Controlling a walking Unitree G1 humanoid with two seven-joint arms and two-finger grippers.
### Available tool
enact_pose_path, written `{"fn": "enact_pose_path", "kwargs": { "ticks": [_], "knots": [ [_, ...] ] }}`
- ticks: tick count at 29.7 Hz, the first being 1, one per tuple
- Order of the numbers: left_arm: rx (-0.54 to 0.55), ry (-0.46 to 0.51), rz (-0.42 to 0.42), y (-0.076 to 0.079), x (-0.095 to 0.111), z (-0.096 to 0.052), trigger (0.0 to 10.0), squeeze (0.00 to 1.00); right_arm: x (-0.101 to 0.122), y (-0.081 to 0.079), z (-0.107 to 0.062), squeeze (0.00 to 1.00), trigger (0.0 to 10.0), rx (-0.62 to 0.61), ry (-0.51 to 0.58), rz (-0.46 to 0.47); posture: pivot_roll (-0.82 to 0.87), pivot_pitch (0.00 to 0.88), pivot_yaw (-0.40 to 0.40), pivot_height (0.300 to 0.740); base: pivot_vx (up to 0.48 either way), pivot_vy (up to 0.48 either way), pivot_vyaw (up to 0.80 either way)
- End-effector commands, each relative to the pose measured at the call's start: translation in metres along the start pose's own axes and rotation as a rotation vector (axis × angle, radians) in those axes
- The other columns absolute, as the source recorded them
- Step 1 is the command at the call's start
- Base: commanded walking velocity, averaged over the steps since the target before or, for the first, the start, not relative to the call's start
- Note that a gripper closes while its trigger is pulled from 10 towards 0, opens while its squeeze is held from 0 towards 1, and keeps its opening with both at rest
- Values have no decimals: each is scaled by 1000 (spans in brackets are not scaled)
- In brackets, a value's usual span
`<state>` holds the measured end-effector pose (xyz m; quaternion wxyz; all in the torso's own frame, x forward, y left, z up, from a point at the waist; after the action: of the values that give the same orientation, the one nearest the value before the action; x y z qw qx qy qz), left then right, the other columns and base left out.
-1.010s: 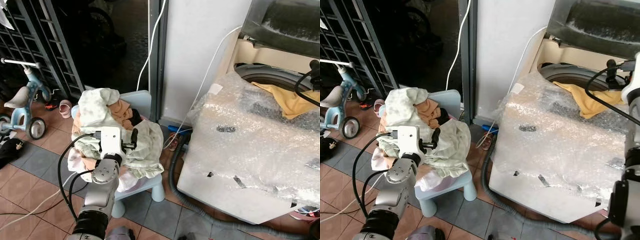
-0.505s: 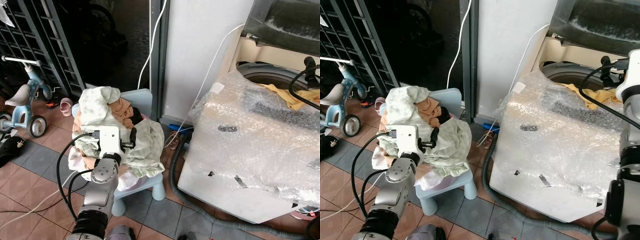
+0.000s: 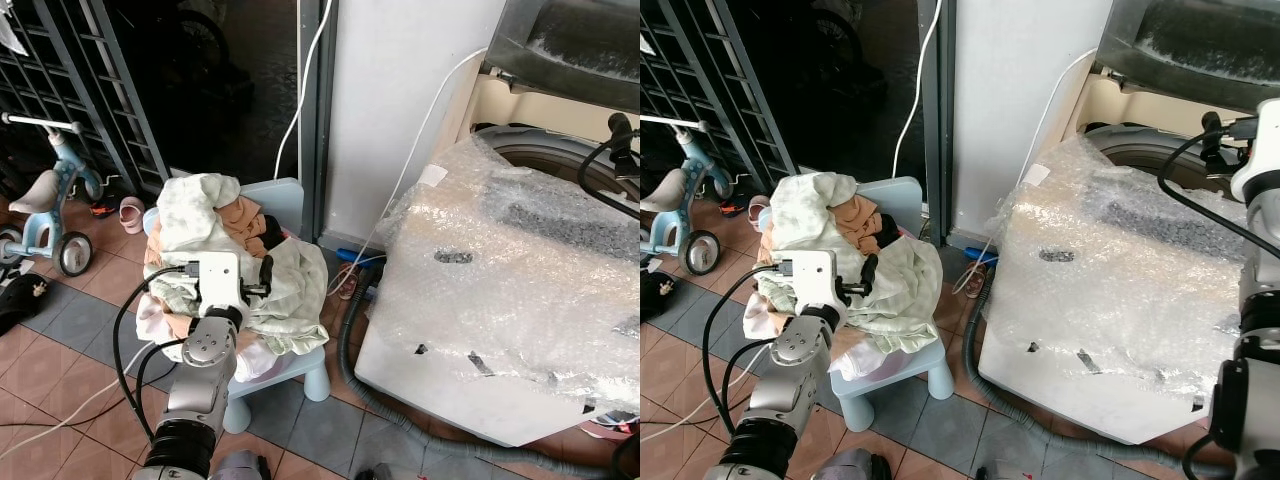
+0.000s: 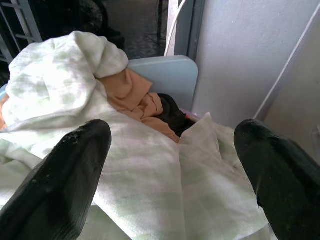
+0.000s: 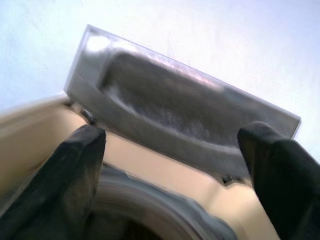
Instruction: Clothes washing
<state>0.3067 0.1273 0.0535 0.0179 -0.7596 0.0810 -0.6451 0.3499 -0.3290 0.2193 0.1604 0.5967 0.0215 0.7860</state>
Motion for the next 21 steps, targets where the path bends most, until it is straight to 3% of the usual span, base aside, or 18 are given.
{"fn": "enact_pose_path", "kwargs": {
  "ticks": [1,2,7,11,21],
  "knots": [
    [-12,37,27,2,10,3,10000,0,-50,-123,-66,0,10000,199,-92,162,-59,0,28,740,0,0,0],
    [-14,41,29,1,11,3,10000,0,-52,-135,-78,0,10000,196,-104,206,-57,0,28,740,0,0,0],
    [11,55,30,-3,14,4,10000,0,-53,-134,-67,0,10000,188,-125,301,-50,0,24,740,0,0,0],
    [18,63,26,-3,16,3,10000,0,-43,-132,-60,0,10000,185,-97,301,-46,0,23,740,0,0,0],
    [20,66,26,-2,16,2,10000,0,-20,-137,-64,0,10000,181,-36,258,-53,0,23,740,0,0,0]
  ]
}}
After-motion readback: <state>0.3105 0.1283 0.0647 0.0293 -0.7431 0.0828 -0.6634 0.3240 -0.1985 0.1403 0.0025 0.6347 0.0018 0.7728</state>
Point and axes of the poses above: a point about 5 cm out from each wrist's last joint towards the gripper, its own z axis pointing out of the wrist towards the gripper, its own x axis along the axis of the wrist's last joint, y = z × x, the point moved 2 cm from there along z, pointing out of the wrist towards the gripper, and after that the axes turned 9 degrees about z, right-handed, at the moved point
